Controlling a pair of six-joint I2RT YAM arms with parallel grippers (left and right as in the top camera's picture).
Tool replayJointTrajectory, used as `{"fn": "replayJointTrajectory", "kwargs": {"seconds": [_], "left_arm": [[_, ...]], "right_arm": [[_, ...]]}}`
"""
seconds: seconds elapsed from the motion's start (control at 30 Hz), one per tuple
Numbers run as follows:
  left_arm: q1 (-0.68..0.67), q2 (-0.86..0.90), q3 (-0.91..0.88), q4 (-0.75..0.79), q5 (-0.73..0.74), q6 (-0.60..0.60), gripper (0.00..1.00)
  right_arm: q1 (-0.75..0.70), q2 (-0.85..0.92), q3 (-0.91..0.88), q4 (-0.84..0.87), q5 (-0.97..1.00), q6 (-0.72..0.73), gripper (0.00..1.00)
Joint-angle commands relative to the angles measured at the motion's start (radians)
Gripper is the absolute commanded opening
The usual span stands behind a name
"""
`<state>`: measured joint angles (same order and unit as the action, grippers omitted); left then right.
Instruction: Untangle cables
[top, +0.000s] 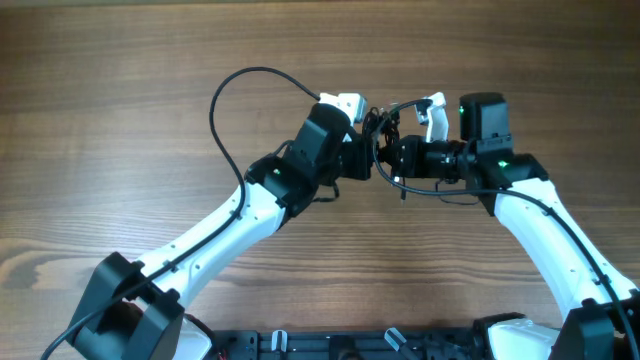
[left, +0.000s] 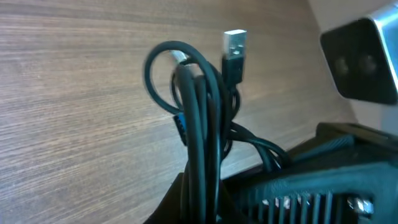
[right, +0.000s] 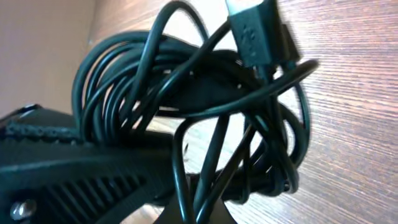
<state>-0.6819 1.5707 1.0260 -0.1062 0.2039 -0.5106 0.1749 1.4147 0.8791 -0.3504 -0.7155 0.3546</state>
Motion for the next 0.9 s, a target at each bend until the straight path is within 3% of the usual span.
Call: {"fn": "replayJointTrajectory", "kwargs": {"seconds": [0.0,0.2,0.23,0.27,0.33,0.43,0.53,0.63,0.73,0.77,0.83,0.87], "left_arm": [[-0.030,0.000,0.005,-0.009,0.077,0.036,0.04],[-0.030,0.000,0.005,0.027,0.189,0.037,0.04],[-0.027,0.000,0.005,0.027,0.188,0.036,0.04],[-0.019,0.000,0.005,0.019,0.188,0.036,0.04],[0.002,0.000,0.005,0.001,0.187,0.036,0.04],[0.057,0.000,0.005,-0.072,0.105,0.035,0.04],[0.121,0.000,0.005,-0.086,0.106,0.023,0.04],[0.180,0.000,0.005,-0.070,0.106,-0.142,0.04],[0.212,0.000,0.005,-0.067,0.106,-0.294,0.04],[0.216,0.000,0.005,-0.067,0.106,-0.334,0.04],[0.219,0.000,0.005,-0.065,0.106,-0.414,0.04],[0.219,0.000,0.005,-0.062,0.111,-0.425,0.04]], "right_arm": [[-0.002,0.009,0.003,0.026,0.074,-0.003,0.04],[-0.002,0.010,0.003,0.054,0.130,0.014,0.05],[-0.002,0.010,0.003,0.052,0.129,0.012,0.11],[-0.003,0.009,0.003,0.051,0.129,0.013,0.31],[-0.010,0.008,0.003,0.043,0.103,0.013,0.54],[-0.043,-0.010,0.003,-0.021,0.057,0.012,0.76],[-0.093,-0.042,0.003,-0.098,0.056,-0.038,0.81],[-0.091,-0.046,0.002,-0.131,0.000,-0.285,0.78],[-0.044,-0.046,0.002,-0.104,0.002,-0.306,0.78],[-0.025,-0.046,0.002,-0.086,0.002,-0.324,0.81],[0.033,-0.046,0.002,-0.030,0.041,-0.354,1.00],[0.065,-0.045,0.002,0.001,0.102,-0.353,1.00]]}}
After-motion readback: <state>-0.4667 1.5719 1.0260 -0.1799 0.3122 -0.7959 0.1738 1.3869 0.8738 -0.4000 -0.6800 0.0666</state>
